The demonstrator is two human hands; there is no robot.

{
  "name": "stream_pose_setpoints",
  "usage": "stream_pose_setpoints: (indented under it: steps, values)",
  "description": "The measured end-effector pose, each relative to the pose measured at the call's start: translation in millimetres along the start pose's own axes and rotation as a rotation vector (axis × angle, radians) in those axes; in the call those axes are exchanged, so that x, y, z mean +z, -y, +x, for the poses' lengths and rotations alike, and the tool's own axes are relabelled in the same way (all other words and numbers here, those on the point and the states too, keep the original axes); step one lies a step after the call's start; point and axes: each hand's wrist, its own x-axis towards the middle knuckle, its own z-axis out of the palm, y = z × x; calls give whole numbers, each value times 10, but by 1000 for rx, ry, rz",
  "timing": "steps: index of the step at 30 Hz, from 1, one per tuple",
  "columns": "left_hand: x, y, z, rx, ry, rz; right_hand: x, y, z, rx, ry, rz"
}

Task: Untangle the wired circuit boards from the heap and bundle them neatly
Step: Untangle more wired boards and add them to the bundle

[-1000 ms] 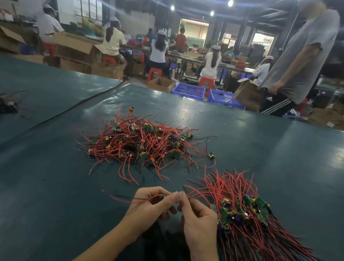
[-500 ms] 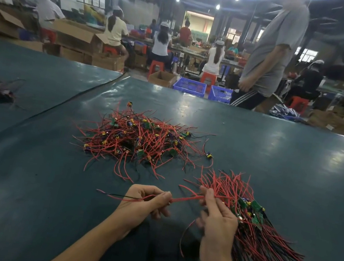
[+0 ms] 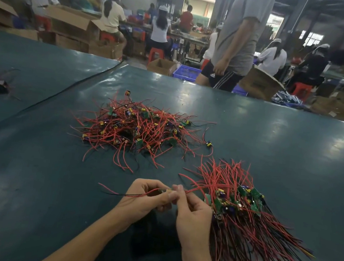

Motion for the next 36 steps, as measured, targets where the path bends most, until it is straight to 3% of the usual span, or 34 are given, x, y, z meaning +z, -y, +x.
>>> stream_pose_setpoints:
  steps: [5,9,15,24,31,36]
  values:
    - [-17,-37,40,35,-70,-4,-202,94,163,87,-253,267]
    - [-38,-45,59,4,-93,-77,-356,158,213,65,-346,406]
    - [-6,-43,74,-128,-305,-322,-393,158,198,29,-283,383]
    - [-26,-17,117,-130,-447,-353,-373,161,166,19,-210,389]
    - [-20,-30,94,-102,-365,-298,-335,142,184,87,-132,385]
    - [82,-56,34,-136,-55,-267,-231,106,123,135,49,184]
